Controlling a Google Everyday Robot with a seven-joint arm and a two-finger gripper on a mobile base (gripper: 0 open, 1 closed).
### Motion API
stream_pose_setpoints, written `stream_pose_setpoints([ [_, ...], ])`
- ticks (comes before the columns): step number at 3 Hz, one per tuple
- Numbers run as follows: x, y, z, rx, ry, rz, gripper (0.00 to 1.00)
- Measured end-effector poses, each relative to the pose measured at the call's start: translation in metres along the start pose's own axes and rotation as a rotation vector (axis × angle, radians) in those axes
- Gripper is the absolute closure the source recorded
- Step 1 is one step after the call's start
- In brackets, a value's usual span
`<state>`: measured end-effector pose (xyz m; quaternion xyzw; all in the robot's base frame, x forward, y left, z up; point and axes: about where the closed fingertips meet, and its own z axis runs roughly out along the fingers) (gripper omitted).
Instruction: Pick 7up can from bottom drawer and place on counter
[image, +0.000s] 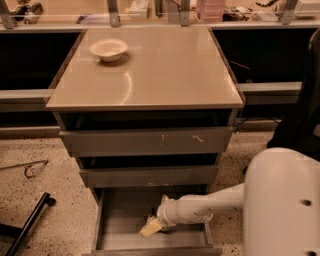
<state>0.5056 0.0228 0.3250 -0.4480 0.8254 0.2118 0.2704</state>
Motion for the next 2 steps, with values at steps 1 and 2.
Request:
stream_pose_setpoints([
  [1,0.0249,-0.0049,0.0468,0.075,-0.001,-0.004,0.00],
  [2,0.0250,-0.0049,0.0468,0.075,-0.001,-0.004,0.00],
])
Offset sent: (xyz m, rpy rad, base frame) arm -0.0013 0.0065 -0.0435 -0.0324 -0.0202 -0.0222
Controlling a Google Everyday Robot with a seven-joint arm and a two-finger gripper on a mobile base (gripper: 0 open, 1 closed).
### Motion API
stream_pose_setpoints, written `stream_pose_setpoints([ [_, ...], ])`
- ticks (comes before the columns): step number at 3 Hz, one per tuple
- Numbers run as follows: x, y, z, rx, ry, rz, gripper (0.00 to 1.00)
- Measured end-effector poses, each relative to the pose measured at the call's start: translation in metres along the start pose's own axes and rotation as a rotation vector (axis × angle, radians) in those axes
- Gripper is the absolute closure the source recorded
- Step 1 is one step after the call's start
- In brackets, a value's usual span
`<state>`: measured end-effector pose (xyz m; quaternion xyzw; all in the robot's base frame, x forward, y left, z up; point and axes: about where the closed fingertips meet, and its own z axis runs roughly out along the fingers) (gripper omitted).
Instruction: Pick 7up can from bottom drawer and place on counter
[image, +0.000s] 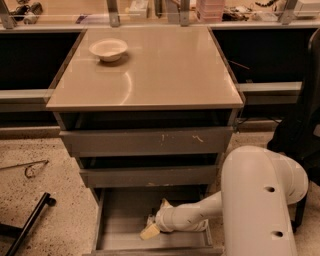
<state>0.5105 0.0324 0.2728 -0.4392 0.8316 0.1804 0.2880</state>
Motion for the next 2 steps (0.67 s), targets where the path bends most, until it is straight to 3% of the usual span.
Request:
stream_pose_setpoints([
  [1,0.007,-0.002,0.007,-0.007,-0.014,0.019,0.00],
  [2,0.033,-0.012,0.031,-0.027,0.005,0.062,0.00],
])
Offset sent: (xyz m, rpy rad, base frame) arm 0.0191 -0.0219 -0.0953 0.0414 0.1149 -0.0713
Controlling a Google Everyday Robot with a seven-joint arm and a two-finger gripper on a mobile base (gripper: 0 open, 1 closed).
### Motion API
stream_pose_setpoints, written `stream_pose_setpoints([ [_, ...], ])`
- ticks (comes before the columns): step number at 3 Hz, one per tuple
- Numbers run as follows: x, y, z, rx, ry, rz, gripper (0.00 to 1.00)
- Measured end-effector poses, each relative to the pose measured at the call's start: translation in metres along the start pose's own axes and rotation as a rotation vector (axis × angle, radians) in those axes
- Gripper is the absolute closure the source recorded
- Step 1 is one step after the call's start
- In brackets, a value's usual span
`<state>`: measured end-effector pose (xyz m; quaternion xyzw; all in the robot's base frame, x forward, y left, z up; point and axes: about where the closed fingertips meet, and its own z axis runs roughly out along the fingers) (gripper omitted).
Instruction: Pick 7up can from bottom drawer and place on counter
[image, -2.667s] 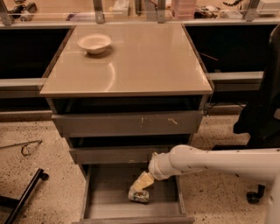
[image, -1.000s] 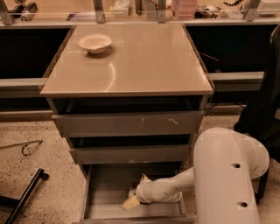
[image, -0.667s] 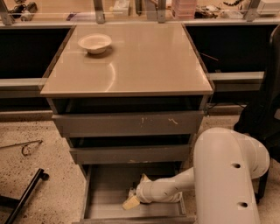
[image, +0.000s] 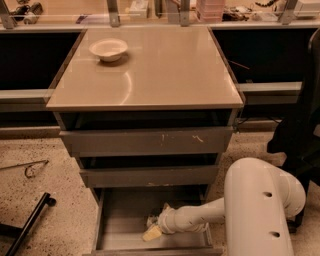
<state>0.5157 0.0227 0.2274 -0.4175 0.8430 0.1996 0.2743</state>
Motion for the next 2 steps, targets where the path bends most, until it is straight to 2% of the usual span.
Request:
stream_pose_setpoints([
  [2,0.026,-0.008,0.050,-0.050,0.048,0.033,0.00],
])
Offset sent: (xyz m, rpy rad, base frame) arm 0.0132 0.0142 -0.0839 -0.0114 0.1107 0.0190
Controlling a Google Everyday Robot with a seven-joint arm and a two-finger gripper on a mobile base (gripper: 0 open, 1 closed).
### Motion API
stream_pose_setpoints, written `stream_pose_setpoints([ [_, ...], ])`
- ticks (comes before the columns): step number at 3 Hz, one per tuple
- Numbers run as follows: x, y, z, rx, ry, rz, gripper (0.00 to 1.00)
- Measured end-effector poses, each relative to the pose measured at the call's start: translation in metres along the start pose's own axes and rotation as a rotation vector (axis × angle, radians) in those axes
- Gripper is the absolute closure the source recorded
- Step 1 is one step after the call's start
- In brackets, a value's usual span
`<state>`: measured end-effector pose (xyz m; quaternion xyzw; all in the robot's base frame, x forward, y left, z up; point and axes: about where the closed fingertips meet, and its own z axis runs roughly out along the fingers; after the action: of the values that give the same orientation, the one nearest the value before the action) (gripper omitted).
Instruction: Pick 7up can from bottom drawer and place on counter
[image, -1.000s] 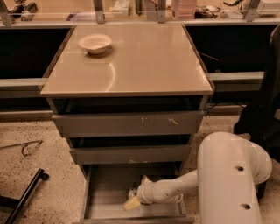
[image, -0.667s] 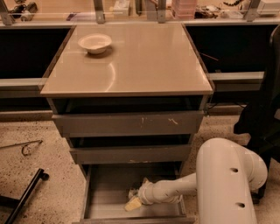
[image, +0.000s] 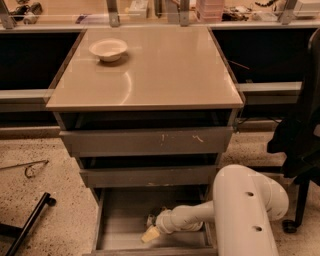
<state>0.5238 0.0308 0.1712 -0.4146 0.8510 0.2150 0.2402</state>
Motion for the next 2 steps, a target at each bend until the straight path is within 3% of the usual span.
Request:
stream_pose_setpoints([
  [2,0.009,0.005,0.034,-0.012,0.052,-0.040,0.00],
])
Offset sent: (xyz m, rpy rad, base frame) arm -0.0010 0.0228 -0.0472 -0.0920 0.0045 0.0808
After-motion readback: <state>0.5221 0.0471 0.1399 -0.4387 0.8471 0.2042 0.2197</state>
